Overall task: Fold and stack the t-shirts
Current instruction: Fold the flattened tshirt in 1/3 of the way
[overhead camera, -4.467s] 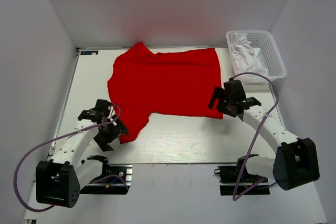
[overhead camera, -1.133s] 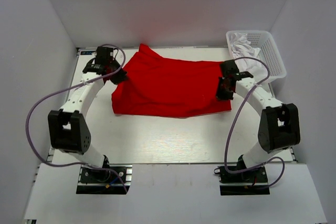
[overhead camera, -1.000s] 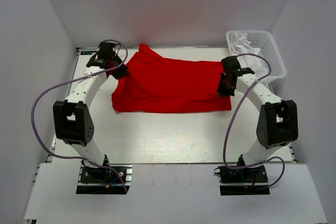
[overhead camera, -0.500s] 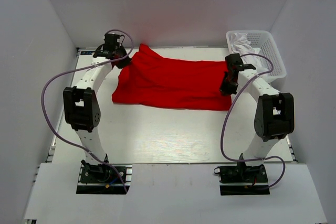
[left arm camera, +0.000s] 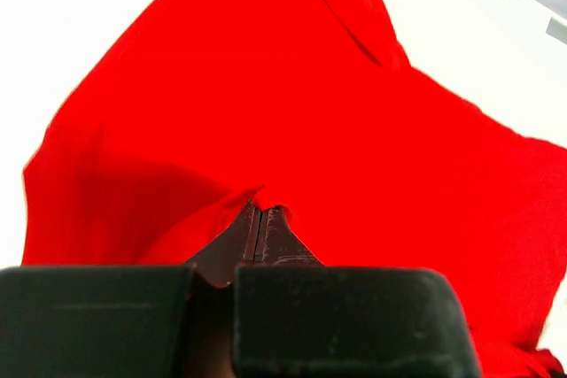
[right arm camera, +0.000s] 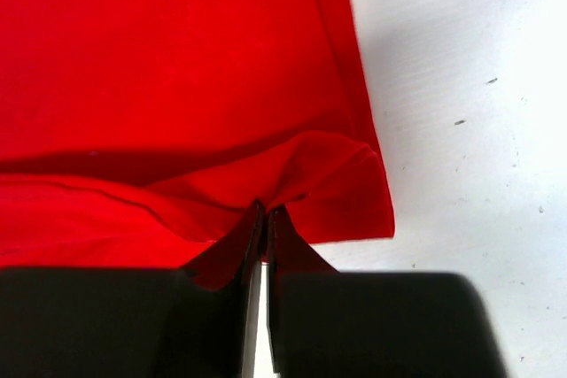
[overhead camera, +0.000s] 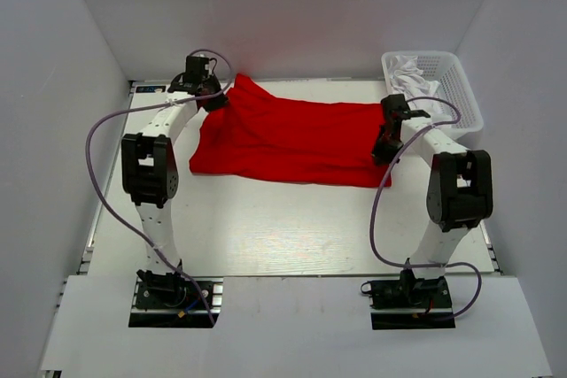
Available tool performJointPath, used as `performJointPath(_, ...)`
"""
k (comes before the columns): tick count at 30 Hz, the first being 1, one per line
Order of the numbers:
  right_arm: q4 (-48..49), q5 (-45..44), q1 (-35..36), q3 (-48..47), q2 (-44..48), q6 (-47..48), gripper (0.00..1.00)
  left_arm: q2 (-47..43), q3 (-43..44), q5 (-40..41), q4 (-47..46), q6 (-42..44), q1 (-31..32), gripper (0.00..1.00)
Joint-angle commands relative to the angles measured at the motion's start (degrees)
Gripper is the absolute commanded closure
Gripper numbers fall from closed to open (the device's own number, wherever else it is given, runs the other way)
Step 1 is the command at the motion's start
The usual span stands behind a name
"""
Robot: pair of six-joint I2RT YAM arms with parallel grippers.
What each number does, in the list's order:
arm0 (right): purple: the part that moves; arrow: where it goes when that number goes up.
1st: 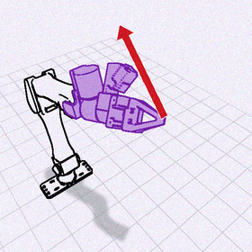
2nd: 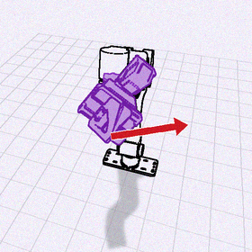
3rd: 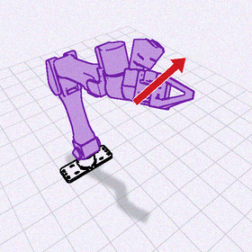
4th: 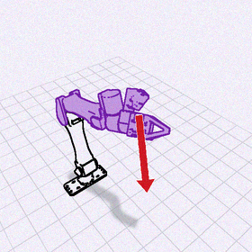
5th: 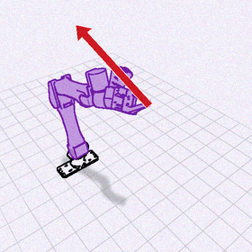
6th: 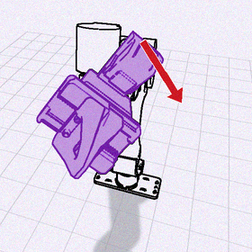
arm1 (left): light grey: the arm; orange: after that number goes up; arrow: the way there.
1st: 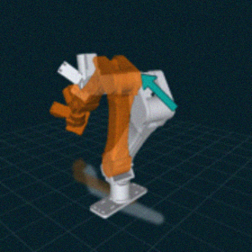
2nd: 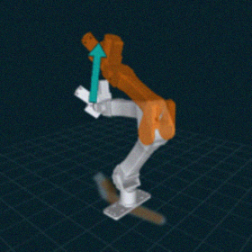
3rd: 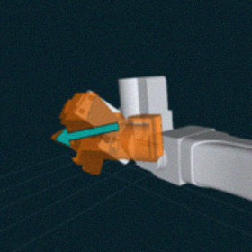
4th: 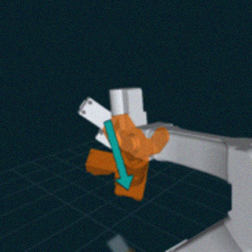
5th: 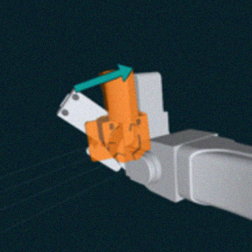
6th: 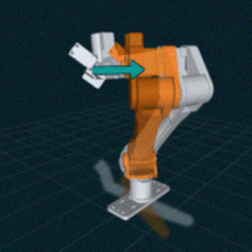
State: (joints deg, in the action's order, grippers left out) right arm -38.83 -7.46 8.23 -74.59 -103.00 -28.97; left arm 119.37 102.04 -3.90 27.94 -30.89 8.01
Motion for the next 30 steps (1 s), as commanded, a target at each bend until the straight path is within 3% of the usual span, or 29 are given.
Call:
performJointPath(1,1.91,-3.69,-1.11,-4.93,-2.1,-1.18,0.84,1.73,5.35,0.21,-3.42,0.49,-0.36,1.0)
performJointPath(2,1.48,-3.96,-1.46,-6.09,-2.73,-1.26,0.78,2.96,8.5,0.73,-2.9,0.48,-0.36,0.94)
performJointPath(3,0.78,-3.53,-1.29,-7.05,-3.34,-0.83,0.71,5.23,10.44,0.74,-1.59,0.48,-0.36,0.56)
performJointPath(4,0.42,-2.39,-1.29,-9.06,-4.13,0.74,0.5,6.21,12.55,0.74,-0.36,0.48,-0.36,0.19)
performJointPath(5,-0.45,-2.64,-0.94,-10.3,-3.96,0.76,0.41,7.01,16.22,0.74,0.78,2.05,-0.36,0.0)
performJointPath(9,0.85,-2.3,-0.93,-6.99,0.68,1.37,0.13,6.67,17.67,2.06,3.78,4.96,0.25,0.0)
performJointPath(11,1.82,-1.77,-0.76,-3.57,4.18,1.99,0.1,3.61,14.09,2.06,3.78,5.66,0.25,0.0)
performJointPath(15,6.03,5.17,0.73,2.15,8.86,6.02,0.1,-3.25,5.74,1.35,6.5,5.67,0.25,0.0)
performJointPath(19,10.43,14.47,3.98,6.99,10.54,7.61,0.1,-12.39,-12.33,0.92,1.35,3.32,0.78,0.0)
performJointPath(25,10.88,12.21,6.98,5.68,3.52,6.31,0.1,-17.15,-27.65,-3.48,-5.78,-3.2,0.25,0.0)
performJointPath(30,13.07,7.91,6.54,1.74,-1.32,3.49,0.1,-13.04,-28.39,-4.1,-5.27,-3.21,0.25,0.0)
